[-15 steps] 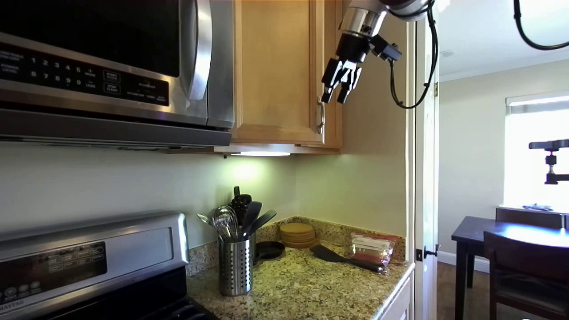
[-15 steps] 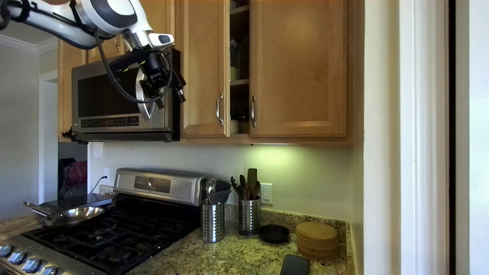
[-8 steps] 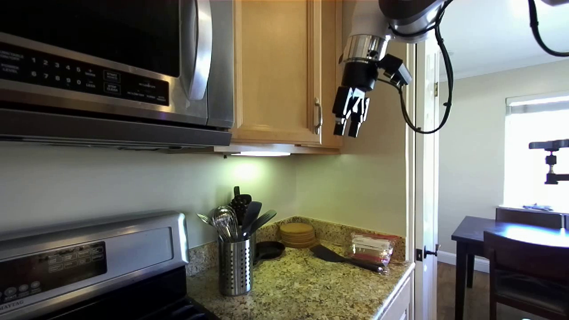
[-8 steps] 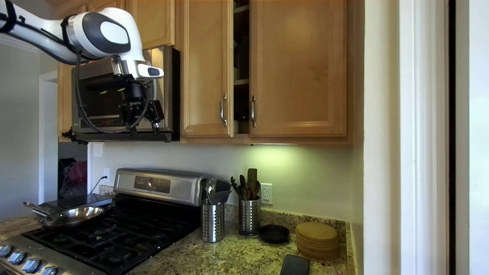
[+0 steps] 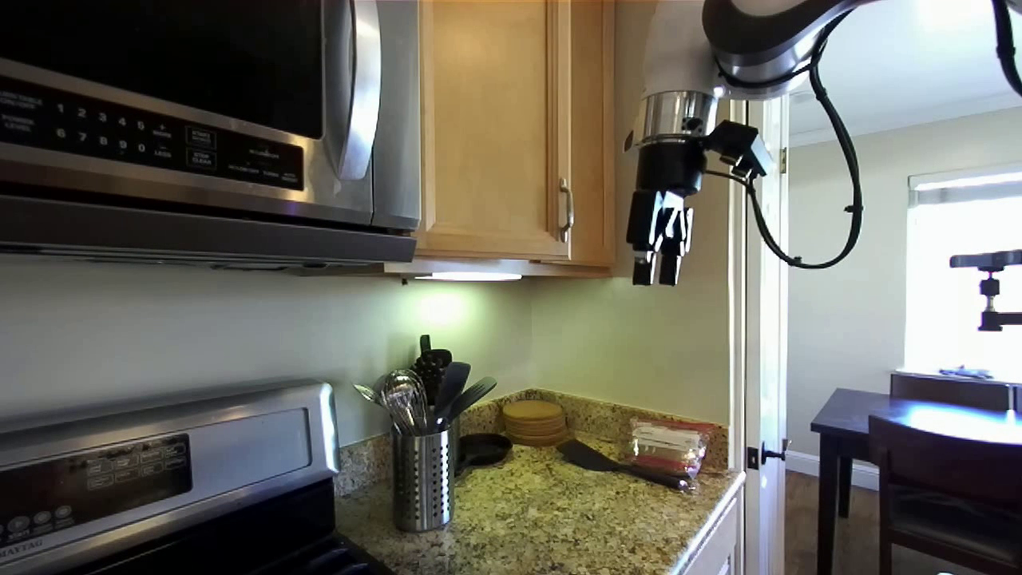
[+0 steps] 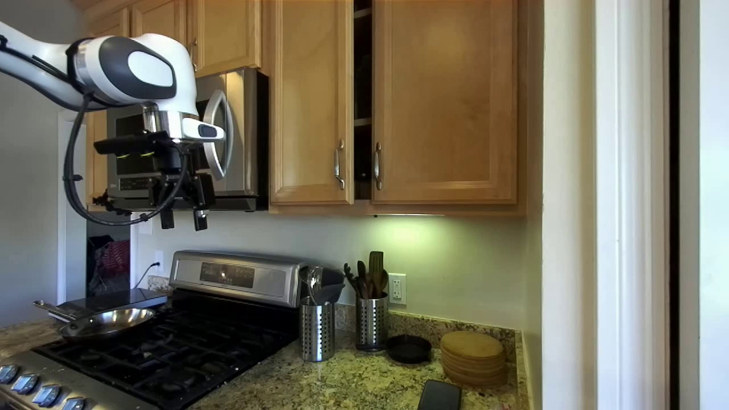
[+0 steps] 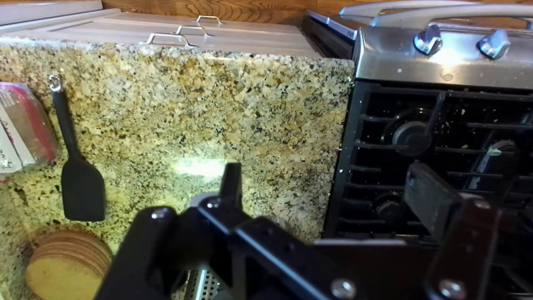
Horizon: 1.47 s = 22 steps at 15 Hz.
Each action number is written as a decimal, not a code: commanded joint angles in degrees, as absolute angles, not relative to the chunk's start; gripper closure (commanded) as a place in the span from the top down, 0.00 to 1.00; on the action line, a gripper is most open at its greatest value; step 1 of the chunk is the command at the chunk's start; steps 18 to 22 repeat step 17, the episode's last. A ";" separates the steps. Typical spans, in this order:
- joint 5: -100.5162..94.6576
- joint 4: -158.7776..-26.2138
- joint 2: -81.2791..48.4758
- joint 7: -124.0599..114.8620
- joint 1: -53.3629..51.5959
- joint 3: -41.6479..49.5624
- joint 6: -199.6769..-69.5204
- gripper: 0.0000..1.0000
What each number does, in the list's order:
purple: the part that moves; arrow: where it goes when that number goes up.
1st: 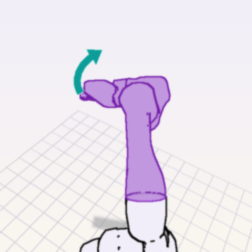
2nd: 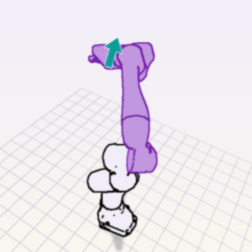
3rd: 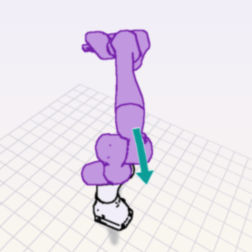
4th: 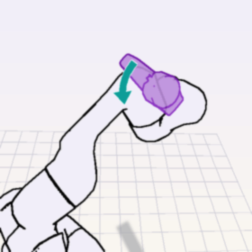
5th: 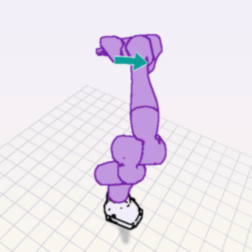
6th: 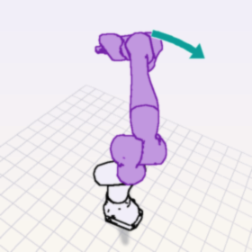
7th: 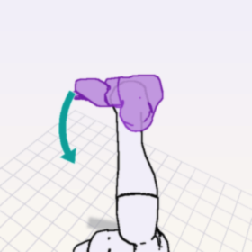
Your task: Close the open upper cabinet door
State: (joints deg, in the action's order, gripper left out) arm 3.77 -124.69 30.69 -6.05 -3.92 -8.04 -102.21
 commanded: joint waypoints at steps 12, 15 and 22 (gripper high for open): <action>3.77 -125.76 31.70 -7.38 -4.40 -8.21 -102.07 1.00; 3.77 -125.76 31.70 -7.38 -4.40 -8.21 -102.07 1.00; 3.77 -125.76 31.70 -7.38 -4.40 -8.21 -102.07 1.00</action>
